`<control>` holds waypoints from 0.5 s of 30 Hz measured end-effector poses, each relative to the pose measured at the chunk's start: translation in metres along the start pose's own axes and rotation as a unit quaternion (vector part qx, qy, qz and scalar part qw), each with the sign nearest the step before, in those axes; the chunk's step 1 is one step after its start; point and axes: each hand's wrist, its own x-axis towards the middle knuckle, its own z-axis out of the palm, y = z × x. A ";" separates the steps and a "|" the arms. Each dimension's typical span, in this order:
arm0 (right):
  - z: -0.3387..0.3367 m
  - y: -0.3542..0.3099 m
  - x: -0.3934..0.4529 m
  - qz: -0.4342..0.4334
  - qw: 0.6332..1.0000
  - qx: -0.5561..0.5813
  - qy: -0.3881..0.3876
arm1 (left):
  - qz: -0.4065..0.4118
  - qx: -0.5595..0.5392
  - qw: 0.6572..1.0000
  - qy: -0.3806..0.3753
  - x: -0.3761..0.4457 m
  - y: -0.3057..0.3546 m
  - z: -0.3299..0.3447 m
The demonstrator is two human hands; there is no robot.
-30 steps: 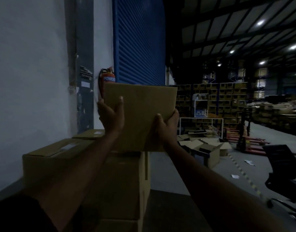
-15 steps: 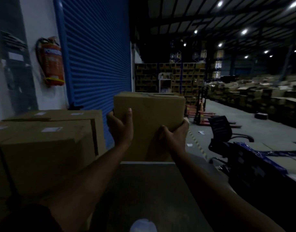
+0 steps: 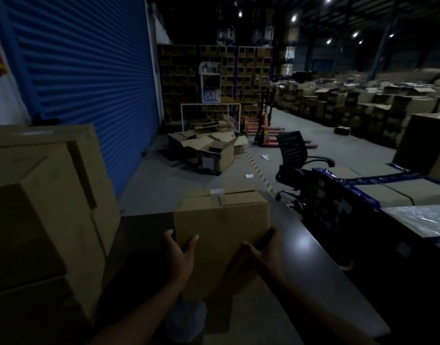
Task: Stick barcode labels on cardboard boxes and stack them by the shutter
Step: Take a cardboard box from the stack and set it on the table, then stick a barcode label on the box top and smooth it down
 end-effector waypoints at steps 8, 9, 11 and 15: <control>0.008 0.062 0.017 0.042 0.997 -0.046 -0.037 | -0.036 0.061 0.997 -0.039 -0.005 -0.059 0.010; 0.006 0.065 0.019 0.038 0.997 -0.054 -0.035 | -0.032 0.055 0.997 -0.045 -0.006 -0.059 0.009; 0.005 0.074 0.024 0.035 0.996 -0.084 -0.010 | -0.036 0.047 0.996 -0.059 -0.006 -0.059 0.005; 0.011 0.075 0.037 0.067 0.991 -0.085 0.078 | -0.037 0.034 0.998 -0.036 0.015 -0.058 -0.003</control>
